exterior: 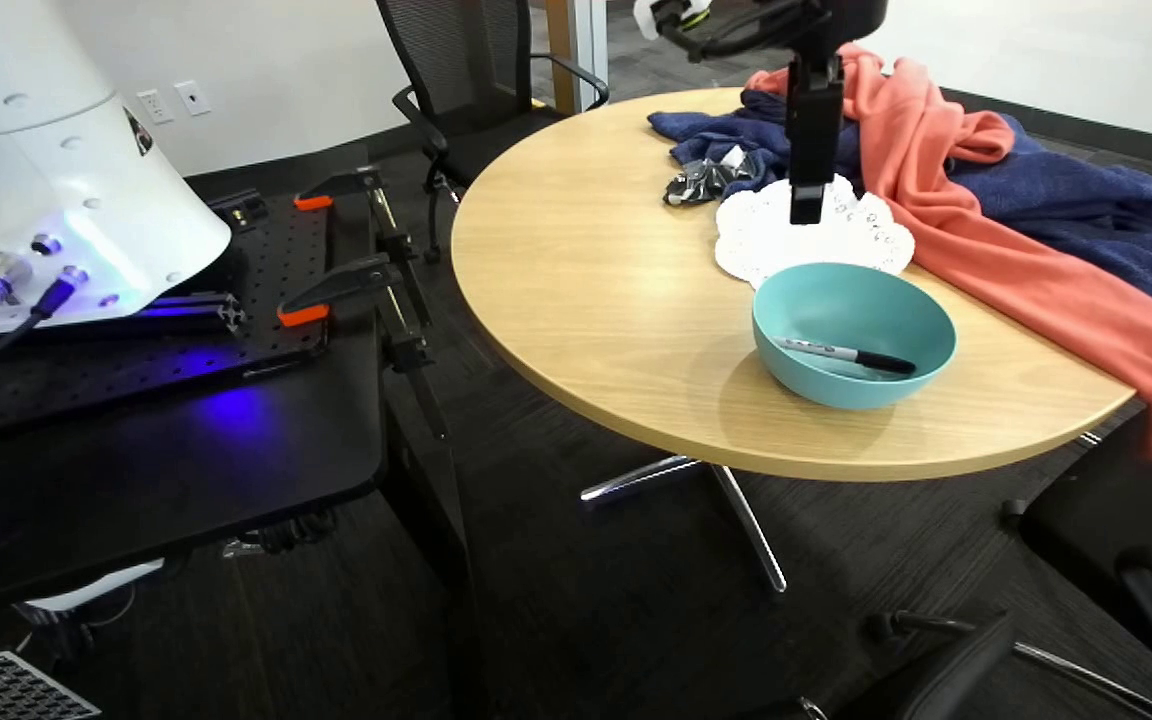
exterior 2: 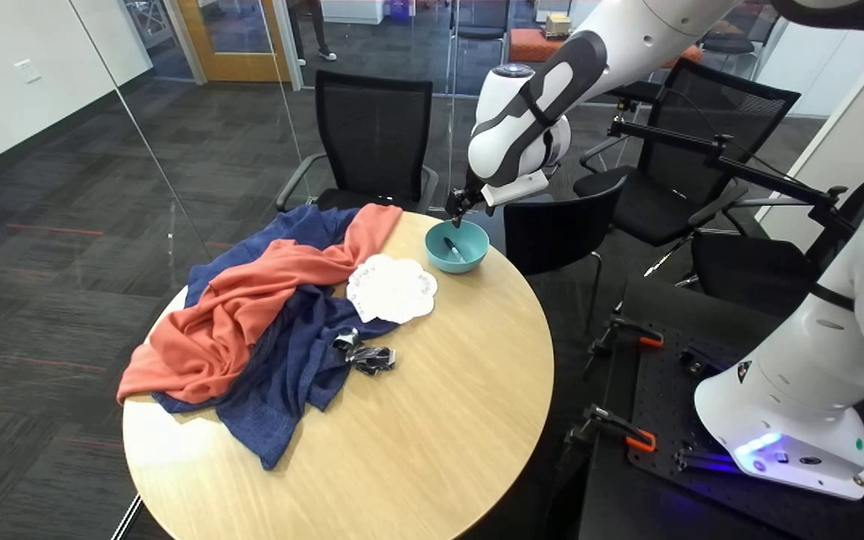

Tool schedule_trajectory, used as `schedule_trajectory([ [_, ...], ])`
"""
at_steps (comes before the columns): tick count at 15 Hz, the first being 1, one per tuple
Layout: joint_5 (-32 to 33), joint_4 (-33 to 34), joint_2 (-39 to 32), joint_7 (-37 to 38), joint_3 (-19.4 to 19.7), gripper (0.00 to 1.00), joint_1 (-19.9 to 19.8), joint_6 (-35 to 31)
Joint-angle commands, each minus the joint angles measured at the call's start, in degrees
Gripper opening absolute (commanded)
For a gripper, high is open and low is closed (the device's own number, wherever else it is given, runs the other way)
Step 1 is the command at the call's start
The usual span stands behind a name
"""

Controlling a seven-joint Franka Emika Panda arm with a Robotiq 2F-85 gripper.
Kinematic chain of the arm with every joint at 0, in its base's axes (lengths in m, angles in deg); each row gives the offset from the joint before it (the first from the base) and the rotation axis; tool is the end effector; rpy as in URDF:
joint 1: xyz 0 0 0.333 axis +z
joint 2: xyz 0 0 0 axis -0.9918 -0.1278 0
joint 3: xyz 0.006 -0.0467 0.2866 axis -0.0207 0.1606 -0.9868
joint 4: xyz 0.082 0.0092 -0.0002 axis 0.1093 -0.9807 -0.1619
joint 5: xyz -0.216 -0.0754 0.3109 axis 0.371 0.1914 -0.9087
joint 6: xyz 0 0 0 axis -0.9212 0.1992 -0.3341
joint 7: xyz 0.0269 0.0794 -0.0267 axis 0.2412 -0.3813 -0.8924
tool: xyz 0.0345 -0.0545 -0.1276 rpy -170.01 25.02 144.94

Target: Remove the pen from the blue bowl

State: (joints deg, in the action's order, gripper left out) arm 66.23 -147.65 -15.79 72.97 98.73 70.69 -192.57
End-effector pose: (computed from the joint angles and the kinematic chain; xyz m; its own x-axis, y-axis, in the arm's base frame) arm 0.5258 -0.2185 0.1531 0.8168 -0.5544 0.1598 -0.5574 -0.8297 -0.0291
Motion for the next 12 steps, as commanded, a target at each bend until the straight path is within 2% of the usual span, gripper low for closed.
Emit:
schedule_trajectory([
  [1, 0.14, 0.4, -0.69, 0.22, -0.5, 1.0, -0.45, -0.27],
  [6, 0.06, 1.03, -1.44, 0.23, -0.6, 1.0, -0.53, -0.46],
  [7, 0.15, 2.0, -2.3, 2.5, 0.39, 1.0, 0.32, -1.47],
  [12, -0.28, 10.12, -8.91, 4.56, 0.45, 1.0, -0.45, 2.01],
])
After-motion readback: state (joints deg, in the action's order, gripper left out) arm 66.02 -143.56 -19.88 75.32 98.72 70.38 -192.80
